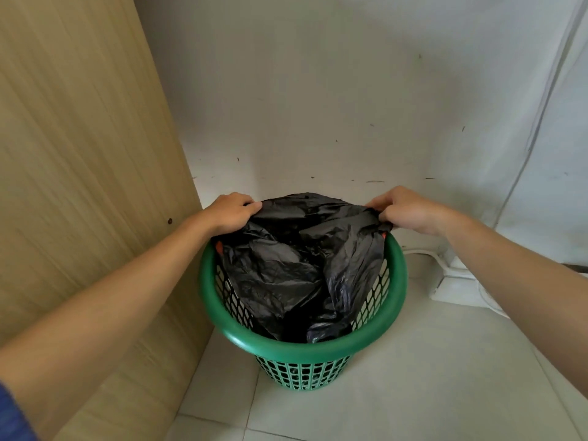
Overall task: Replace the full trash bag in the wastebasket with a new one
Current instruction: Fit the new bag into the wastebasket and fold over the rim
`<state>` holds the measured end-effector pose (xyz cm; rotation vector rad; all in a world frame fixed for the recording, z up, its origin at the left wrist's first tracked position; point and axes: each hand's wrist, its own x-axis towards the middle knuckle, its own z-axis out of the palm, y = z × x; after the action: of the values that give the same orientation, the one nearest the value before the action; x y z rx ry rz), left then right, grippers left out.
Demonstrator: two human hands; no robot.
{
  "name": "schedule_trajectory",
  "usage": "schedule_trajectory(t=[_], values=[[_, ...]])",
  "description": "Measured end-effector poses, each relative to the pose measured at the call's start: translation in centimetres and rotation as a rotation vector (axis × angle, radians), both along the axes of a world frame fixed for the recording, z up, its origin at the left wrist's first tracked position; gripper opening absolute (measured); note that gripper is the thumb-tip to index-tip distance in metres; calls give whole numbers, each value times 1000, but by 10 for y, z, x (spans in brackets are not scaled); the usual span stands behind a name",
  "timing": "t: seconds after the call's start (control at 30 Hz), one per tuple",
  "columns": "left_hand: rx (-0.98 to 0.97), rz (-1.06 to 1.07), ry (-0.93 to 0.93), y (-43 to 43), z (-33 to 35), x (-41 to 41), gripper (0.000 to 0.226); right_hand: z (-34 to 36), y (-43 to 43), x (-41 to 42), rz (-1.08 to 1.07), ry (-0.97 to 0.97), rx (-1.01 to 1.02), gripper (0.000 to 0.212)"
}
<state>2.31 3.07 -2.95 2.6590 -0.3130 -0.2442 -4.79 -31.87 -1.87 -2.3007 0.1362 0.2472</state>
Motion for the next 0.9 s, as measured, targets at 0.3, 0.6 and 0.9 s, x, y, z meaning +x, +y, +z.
schedule_trajectory(t=[0.3, 0.6, 0.9], values=[[-49, 91, -212, 3, -12, -19, 43, 28, 5, -12, -23, -390, -242, 13], [-27, -476, -599, 3, 14, -60, 8, 16, 3, -46, 341, -280, -306, 22], [429, -471, -18, 19, 32, -70, 41, 18, -1, -52, 366, -307, -541, 19]])
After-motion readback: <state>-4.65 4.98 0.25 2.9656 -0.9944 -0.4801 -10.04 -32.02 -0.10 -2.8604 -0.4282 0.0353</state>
